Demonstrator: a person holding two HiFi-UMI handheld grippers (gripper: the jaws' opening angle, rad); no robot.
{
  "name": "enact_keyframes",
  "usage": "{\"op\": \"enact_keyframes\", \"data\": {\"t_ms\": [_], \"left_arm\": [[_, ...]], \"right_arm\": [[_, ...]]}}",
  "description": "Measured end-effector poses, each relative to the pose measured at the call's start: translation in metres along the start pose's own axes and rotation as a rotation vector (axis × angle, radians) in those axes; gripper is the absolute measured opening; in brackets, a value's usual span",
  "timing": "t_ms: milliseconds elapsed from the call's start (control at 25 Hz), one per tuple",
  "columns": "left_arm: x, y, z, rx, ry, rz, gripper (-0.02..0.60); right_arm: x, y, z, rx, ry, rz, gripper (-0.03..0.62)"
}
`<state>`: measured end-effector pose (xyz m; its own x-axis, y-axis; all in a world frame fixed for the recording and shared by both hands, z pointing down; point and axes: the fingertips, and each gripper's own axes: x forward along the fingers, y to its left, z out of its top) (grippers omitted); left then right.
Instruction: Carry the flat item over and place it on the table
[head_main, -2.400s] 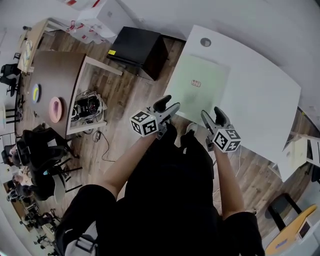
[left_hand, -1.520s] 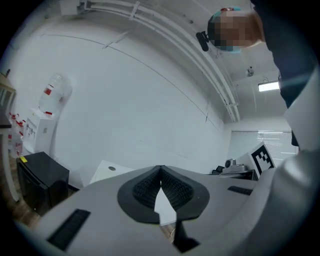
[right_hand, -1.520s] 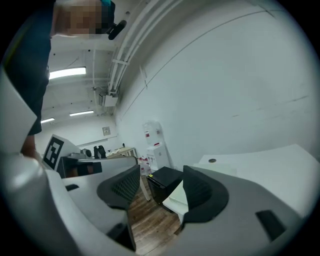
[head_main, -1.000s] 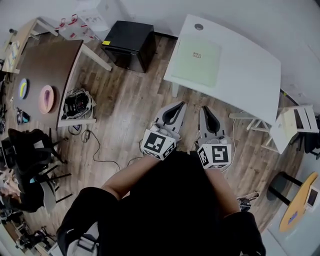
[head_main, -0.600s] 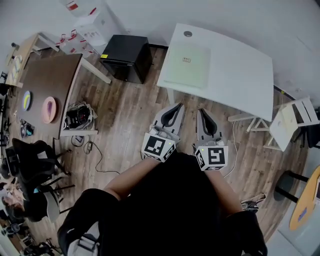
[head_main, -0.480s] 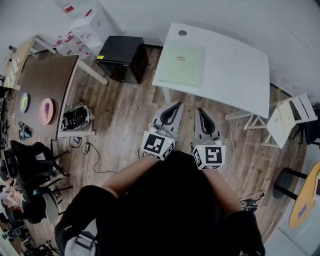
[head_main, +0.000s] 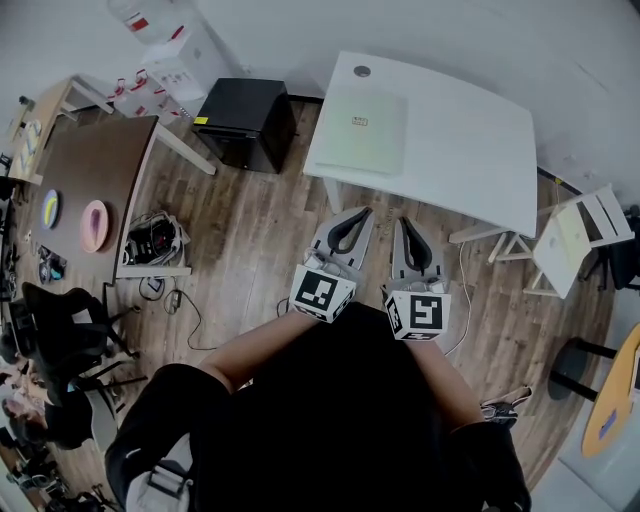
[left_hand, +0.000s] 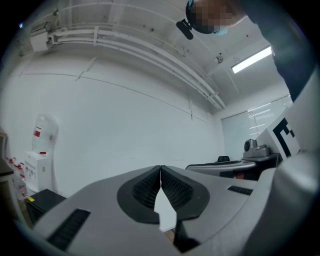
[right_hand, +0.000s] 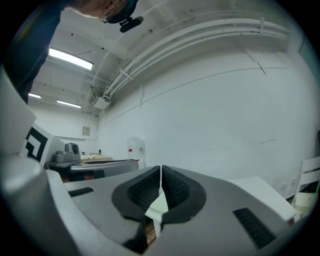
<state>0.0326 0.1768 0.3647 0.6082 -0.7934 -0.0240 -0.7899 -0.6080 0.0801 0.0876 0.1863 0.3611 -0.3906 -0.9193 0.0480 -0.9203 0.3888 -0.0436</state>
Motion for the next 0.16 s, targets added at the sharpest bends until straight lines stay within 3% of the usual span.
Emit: {"op": "enact_keyframes", "data": {"t_ms": [160], "left_arm": [[-0.0045, 0.0049, -0.0019, 0.000, 0.006, -0.003, 0.014]], "right_arm": [[0.0037, 0.0081, -0.0020, 0.005, 0.000, 0.015, 0.035]]}}
